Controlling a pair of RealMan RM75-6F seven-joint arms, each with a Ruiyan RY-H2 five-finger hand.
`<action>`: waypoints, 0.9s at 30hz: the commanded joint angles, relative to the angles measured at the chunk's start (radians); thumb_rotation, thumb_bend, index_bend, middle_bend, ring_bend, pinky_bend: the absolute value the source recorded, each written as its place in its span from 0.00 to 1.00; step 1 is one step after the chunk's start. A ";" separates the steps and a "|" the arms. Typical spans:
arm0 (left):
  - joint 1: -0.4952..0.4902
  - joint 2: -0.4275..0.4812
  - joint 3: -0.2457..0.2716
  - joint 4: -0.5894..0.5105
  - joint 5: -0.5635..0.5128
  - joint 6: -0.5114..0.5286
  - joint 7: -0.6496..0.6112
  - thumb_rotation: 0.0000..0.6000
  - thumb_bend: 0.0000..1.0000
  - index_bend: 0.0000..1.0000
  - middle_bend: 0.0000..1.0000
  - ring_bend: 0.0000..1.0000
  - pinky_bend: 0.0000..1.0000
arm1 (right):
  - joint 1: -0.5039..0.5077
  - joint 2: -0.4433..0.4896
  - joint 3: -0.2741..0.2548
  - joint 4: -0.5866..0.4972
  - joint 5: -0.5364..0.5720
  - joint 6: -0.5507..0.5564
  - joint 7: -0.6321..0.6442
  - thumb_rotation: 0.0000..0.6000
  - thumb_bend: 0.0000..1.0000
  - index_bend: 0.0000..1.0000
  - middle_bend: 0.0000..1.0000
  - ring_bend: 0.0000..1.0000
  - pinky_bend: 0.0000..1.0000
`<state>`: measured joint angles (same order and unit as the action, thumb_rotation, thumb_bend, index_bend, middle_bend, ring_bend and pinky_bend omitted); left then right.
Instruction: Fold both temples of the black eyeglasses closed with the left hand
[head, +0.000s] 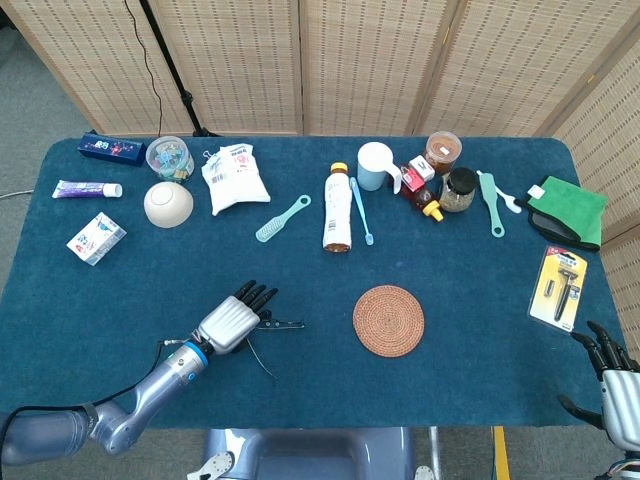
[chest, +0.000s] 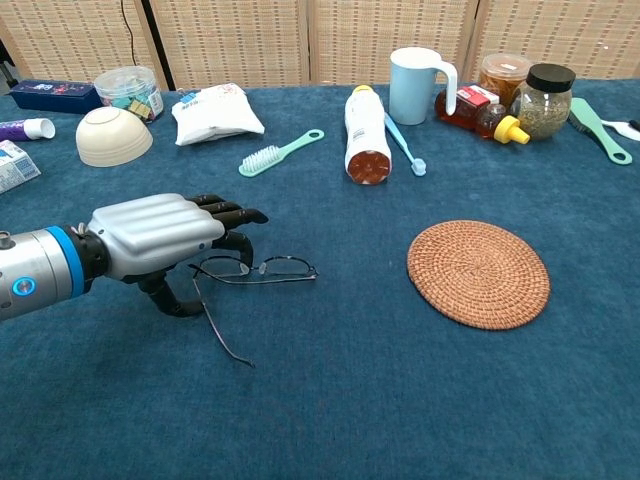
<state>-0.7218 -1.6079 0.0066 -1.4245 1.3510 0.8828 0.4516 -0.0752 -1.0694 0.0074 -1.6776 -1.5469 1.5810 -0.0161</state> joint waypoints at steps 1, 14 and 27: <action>0.001 0.002 0.000 -0.001 0.000 0.001 -0.001 0.94 0.29 0.35 0.00 0.00 0.00 | 0.000 0.000 0.000 0.000 0.000 0.000 0.000 1.00 0.03 0.19 0.09 0.22 0.39; 0.009 0.015 -0.001 0.001 0.006 0.015 -0.016 1.00 0.32 0.47 0.00 0.00 0.00 | 0.002 -0.002 0.000 0.001 -0.004 -0.002 0.004 1.00 0.03 0.19 0.09 0.23 0.39; 0.017 0.033 -0.004 0.010 0.001 0.022 -0.029 0.99 0.30 0.27 0.00 0.00 0.00 | 0.006 -0.007 0.001 0.001 -0.006 -0.007 0.003 1.00 0.03 0.20 0.09 0.23 0.39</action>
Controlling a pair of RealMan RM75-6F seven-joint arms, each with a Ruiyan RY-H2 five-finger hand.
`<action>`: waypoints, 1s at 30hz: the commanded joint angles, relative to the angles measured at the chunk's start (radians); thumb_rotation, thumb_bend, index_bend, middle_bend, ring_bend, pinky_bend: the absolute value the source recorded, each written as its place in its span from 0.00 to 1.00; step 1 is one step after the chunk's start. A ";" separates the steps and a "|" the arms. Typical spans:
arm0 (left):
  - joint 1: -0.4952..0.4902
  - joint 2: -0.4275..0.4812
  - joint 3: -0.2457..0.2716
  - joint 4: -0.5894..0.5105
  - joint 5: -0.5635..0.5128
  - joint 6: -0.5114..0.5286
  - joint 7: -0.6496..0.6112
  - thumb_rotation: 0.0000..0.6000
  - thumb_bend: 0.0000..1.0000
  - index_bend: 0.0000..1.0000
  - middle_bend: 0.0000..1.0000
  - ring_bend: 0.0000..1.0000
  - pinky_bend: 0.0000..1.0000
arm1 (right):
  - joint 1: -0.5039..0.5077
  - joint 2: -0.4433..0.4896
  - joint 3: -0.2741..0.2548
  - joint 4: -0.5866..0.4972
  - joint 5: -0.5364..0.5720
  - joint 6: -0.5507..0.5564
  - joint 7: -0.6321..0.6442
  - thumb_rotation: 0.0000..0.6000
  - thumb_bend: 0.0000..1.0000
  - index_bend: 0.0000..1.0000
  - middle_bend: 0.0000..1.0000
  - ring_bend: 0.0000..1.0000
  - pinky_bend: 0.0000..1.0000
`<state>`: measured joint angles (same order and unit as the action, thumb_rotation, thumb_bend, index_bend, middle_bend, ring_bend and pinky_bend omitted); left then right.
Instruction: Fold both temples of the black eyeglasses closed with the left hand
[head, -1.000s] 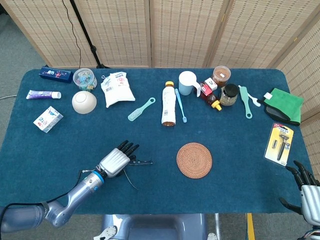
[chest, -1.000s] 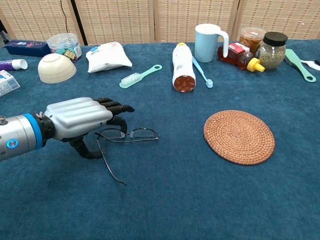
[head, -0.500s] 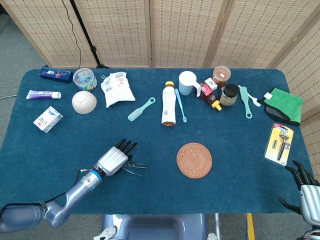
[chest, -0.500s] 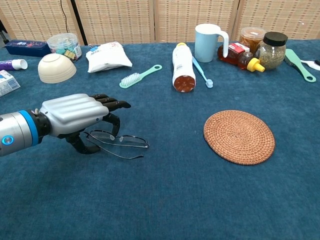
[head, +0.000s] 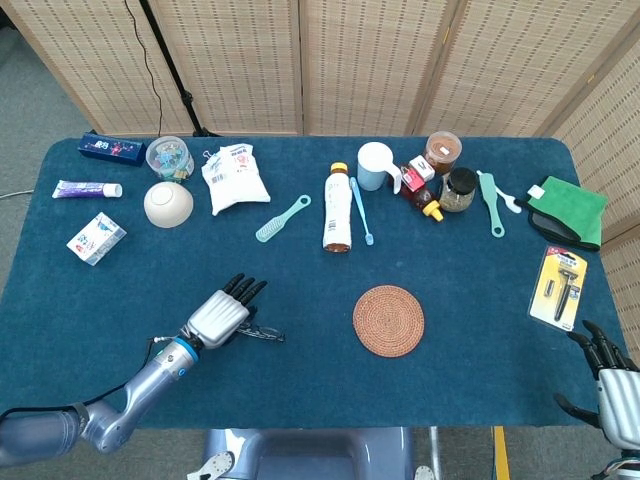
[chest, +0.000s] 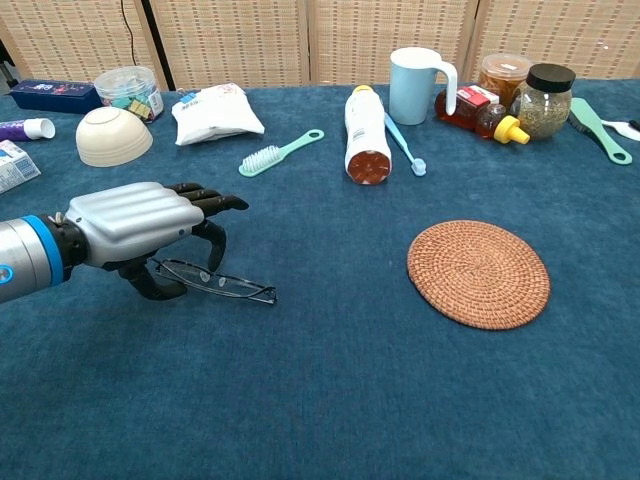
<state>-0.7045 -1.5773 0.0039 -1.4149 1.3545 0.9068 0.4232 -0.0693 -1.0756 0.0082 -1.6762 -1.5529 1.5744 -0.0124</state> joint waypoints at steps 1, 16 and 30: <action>-0.001 0.004 -0.004 0.000 -0.004 -0.003 -0.003 0.99 0.30 0.23 0.00 0.00 0.00 | 0.001 -0.001 0.001 -0.001 0.000 -0.001 -0.001 1.00 0.03 0.20 0.09 0.23 0.39; 0.016 0.097 -0.018 -0.091 0.006 0.043 -0.031 0.99 0.30 0.00 0.00 0.00 0.00 | 0.008 0.002 0.008 -0.005 -0.002 -0.001 -0.007 1.00 0.03 0.20 0.09 0.23 0.39; 0.152 0.357 0.023 -0.268 0.035 0.215 -0.108 1.00 0.30 0.01 0.00 0.00 0.00 | 0.063 -0.006 0.033 0.011 -0.003 -0.055 -0.004 1.00 0.03 0.20 0.09 0.23 0.39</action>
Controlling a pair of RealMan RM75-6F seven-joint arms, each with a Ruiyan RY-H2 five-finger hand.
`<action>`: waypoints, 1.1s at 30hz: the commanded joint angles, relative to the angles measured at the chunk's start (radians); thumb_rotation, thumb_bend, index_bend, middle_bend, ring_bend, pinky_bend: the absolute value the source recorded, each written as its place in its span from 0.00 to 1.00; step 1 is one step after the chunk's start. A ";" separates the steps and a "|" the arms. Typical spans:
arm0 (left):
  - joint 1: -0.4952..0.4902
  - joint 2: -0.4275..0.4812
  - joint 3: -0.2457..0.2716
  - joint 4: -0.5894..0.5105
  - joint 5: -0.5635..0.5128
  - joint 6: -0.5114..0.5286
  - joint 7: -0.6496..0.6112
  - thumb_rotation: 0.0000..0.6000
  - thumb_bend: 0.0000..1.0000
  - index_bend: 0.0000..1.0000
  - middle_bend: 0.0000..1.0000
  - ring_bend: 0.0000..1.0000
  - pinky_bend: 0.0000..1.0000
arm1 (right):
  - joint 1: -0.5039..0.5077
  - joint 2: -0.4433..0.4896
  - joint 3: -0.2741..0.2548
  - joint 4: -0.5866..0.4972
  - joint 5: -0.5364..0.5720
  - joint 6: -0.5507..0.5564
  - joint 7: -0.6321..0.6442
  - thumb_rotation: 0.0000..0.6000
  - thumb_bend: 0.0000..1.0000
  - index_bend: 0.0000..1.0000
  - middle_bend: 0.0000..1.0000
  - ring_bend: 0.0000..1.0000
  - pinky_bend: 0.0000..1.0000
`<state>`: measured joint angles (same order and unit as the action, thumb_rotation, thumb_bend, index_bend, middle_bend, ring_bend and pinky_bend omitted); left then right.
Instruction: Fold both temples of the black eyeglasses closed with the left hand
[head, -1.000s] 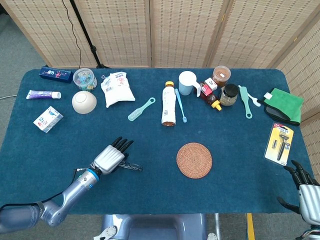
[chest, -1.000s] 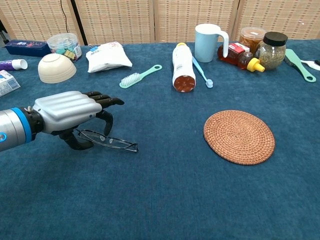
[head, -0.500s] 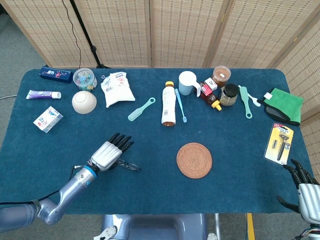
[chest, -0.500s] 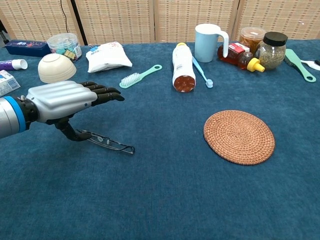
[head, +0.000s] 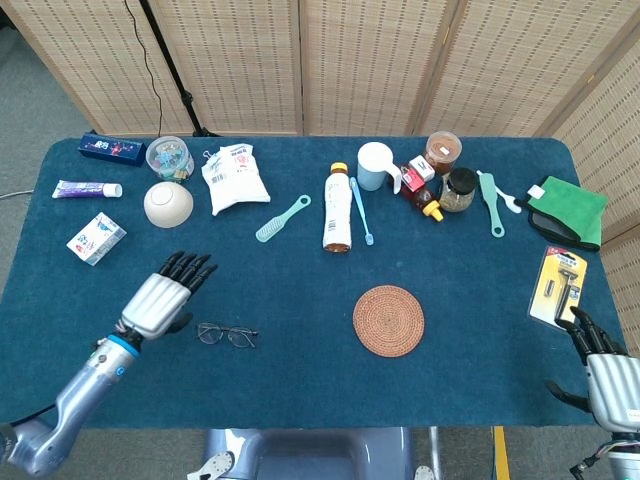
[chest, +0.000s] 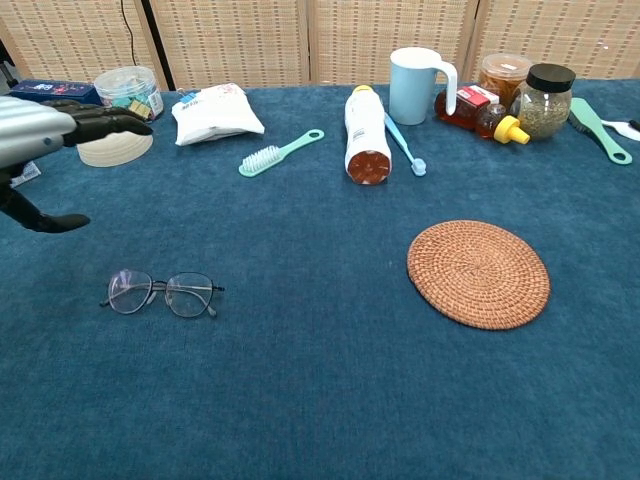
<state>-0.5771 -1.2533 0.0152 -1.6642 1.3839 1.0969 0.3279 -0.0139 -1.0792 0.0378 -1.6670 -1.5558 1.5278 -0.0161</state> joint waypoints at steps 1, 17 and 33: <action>0.032 0.044 0.013 -0.020 0.004 0.029 -0.016 1.00 0.30 0.02 0.00 0.00 0.00 | 0.012 -0.004 0.004 0.002 -0.002 -0.013 -0.001 1.00 0.03 0.20 0.09 0.23 0.39; 0.191 0.176 0.056 -0.091 0.014 0.195 -0.072 1.00 0.30 0.02 0.00 0.00 0.00 | 0.052 -0.018 0.016 0.008 0.002 -0.048 -0.014 1.00 0.03 0.22 0.09 0.23 0.37; 0.394 0.248 0.106 -0.124 0.119 0.445 -0.153 1.00 0.30 0.05 0.00 0.00 0.00 | 0.070 -0.055 0.030 0.016 -0.029 -0.012 -0.039 1.00 0.03 0.26 0.12 0.23 0.27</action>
